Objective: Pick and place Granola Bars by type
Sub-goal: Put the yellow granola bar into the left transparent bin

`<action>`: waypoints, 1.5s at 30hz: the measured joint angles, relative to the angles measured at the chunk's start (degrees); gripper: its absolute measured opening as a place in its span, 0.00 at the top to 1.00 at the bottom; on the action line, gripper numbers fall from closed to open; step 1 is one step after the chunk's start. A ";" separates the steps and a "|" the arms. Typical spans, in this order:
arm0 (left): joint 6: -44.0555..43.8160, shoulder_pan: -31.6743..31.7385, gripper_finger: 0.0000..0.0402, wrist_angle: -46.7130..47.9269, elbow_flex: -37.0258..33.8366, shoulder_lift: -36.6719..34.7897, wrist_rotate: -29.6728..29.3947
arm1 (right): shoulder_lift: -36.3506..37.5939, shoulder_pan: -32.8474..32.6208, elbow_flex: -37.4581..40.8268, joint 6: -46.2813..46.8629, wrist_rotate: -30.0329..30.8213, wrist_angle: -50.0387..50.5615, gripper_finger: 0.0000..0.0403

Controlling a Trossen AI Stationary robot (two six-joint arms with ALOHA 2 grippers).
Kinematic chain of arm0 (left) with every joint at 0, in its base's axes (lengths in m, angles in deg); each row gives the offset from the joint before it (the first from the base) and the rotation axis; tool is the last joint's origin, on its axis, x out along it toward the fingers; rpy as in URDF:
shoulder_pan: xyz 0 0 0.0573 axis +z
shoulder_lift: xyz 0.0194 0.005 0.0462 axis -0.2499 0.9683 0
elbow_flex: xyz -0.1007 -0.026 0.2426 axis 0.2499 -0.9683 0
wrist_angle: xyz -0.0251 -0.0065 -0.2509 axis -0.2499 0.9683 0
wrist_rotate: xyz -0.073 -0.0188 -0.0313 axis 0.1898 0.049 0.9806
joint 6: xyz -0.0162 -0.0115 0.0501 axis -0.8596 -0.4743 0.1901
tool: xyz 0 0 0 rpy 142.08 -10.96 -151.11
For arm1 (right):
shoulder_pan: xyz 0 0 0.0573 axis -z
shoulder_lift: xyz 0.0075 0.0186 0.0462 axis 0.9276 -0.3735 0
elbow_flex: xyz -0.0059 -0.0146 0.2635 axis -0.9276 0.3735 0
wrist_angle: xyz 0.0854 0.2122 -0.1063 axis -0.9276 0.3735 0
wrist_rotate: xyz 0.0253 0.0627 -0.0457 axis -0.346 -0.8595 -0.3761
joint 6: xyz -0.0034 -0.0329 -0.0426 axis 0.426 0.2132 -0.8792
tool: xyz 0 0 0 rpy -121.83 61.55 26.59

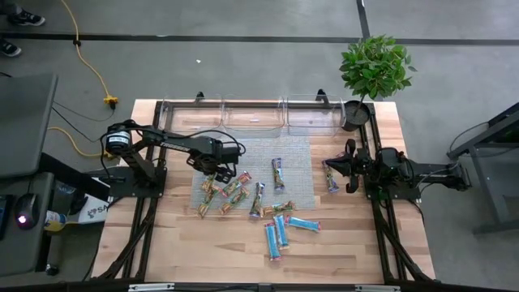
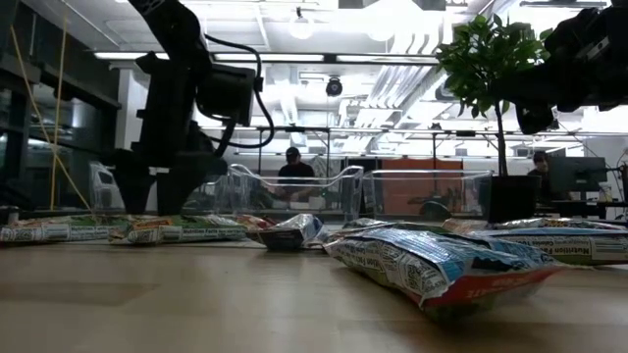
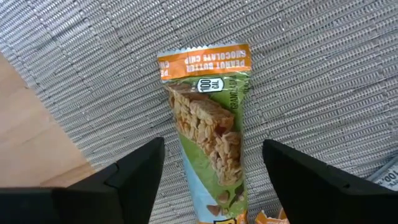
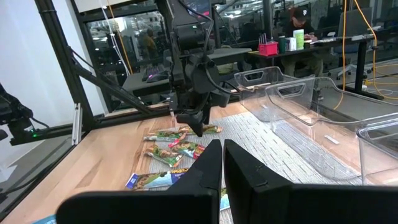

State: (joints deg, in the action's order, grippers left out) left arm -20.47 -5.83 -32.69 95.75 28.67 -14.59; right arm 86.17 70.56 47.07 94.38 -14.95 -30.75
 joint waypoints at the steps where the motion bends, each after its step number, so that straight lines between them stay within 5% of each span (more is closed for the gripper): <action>1: -0.06 -0.02 0.37 -0.15 0.00 0.00 0.08 | 0.00 0.02 0.00 0.00 0.02 0.00 1.00; 15: -0.17 -0.04 0.65 -1.75 -0.02 0.07 1.59 | -0.01 0.00 -0.01 0.00 0.00 0.01 1.00; 30: 1.10 -0.02 0.73 7.77 3.29 -3.99 -0.58 | -0.02 0.01 -0.01 0.00 0.02 0.02 1.00; 37: 3.79 2.35 0.73 20.15 13.64 -9.11 -12.67 | -0.02 0.01 -0.02 0.00 0.02 0.02 1.00; 45: 13.66 15.19 0.73 28.34 28.47 -11.75 -26.71 | -0.02 0.01 -0.02 0.00 0.00 0.00 1.00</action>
State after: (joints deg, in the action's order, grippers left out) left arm -6.81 9.36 -4.35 124.22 16.92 -41.30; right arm 86.15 70.57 47.05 94.38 -14.95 -30.75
